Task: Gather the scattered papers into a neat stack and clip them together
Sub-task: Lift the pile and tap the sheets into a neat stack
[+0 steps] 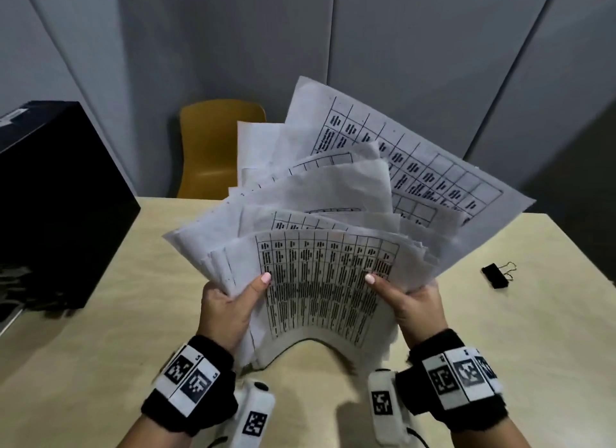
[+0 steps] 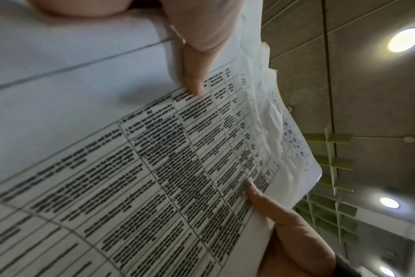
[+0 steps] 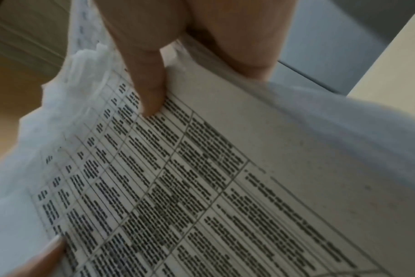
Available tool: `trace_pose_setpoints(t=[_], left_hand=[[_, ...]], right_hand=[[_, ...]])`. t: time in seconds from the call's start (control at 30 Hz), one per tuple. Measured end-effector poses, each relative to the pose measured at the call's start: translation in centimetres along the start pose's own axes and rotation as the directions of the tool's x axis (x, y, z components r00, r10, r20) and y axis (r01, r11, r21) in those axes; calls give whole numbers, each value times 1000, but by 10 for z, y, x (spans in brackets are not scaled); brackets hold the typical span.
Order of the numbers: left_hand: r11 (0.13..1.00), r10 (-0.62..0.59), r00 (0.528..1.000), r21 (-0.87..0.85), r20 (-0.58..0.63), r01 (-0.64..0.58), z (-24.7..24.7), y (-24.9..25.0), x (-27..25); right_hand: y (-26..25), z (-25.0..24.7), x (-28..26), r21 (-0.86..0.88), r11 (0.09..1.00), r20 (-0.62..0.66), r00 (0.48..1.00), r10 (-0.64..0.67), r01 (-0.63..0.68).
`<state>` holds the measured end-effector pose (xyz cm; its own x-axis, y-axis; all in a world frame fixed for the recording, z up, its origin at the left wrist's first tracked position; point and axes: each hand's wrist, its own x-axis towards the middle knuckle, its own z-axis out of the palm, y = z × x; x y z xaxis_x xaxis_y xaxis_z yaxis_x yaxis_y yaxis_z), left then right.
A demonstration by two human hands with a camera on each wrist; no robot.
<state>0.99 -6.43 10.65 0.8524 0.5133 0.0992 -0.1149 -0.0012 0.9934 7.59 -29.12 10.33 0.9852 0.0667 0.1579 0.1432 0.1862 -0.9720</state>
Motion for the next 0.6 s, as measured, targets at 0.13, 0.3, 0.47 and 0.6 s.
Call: trace_pose_setpoints(t=[0.13,0.3,0.47,0.6], left_hand=[[997,50,997,-59,63,-46,-12,4,6],[997,37,989,-66,141,-28,-8,6,1],[997,0,991,-83,132,11,-12,-1,7],[999,31,999,-23,44,-31,-3,-2,1]], right_hand=[[-2,-10,-3,-58,998,23,999,-29,30],[-5,4,-5,-17,1000,144,990,0,3],[2,-1,0,-11,1000,42,999,0,0],[8,6,-3,-17,1000,109,994,-2,3]])
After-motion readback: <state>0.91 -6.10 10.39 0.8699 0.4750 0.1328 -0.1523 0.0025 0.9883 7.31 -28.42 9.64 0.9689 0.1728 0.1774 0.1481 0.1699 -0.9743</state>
